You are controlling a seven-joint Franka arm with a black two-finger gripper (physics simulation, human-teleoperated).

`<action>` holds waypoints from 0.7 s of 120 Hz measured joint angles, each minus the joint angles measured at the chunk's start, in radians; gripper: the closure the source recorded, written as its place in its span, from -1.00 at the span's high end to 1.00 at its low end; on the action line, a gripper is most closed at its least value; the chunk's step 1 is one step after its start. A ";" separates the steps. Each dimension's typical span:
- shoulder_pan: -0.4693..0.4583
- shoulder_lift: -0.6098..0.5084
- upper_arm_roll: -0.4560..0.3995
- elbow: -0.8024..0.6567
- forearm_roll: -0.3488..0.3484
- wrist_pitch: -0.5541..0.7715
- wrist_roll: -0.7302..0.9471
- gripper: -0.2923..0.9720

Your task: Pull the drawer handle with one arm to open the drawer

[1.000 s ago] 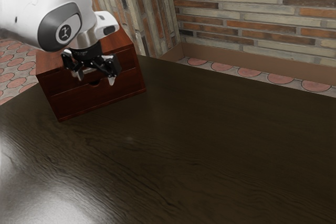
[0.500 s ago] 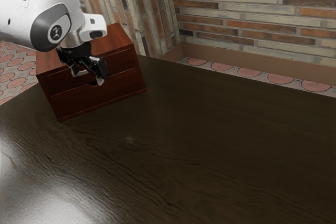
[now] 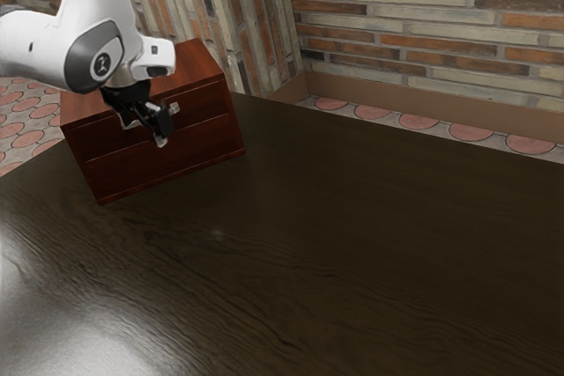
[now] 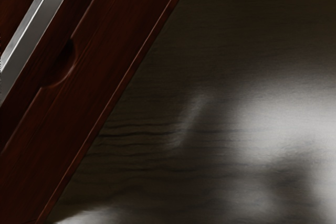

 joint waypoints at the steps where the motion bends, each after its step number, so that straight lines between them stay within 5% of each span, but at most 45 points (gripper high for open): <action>1: 0.000 0.002 0.000 0.000 0.002 0.002 0.003 0.54; 84: 0.001 0.114 0.019 0.067 0.053 0.125 0.176 0.54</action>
